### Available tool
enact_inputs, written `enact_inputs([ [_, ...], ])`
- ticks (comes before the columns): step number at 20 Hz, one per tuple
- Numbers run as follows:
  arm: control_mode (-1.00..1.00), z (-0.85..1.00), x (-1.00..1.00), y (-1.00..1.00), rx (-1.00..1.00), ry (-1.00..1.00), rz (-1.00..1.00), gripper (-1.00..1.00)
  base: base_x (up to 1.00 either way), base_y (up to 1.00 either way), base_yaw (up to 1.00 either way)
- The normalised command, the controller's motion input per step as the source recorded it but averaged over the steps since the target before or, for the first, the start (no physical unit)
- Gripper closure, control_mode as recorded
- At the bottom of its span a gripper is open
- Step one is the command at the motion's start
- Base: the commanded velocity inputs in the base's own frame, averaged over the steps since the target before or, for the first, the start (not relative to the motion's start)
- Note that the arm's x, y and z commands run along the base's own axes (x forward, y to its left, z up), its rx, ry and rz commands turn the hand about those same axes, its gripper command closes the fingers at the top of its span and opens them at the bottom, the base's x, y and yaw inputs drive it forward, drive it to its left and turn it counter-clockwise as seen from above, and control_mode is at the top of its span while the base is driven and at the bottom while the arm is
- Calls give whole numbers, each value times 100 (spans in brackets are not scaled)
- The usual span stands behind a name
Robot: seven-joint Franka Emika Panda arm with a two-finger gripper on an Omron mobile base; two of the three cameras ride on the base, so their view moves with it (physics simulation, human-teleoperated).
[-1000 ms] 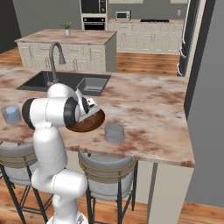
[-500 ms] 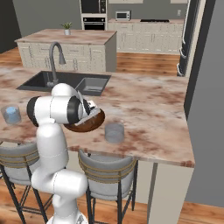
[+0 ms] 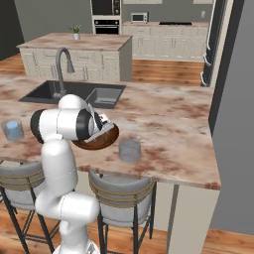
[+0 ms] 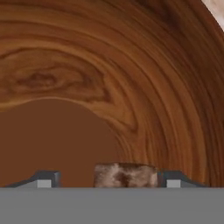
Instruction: There are four ice cubes in the ice bowl. Place two ice cubes in each glass of water.
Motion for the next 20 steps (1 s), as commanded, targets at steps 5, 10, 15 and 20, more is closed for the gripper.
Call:
enact_inputs([
  [5, -100, -18, 0, -16, -1, 0, -3, 100, 0, 0, 0],
  [10, -100, -17, 0, -16, -2, 0, -4, 100, 0, 0, 0],
  [15, -100, 14, -23, 0, 3, -1, -5, 100, 0, 0, 0],
  [20, -100, 75, -29, 0, 8, -2, 0, 100, 0, 0, 0],
])
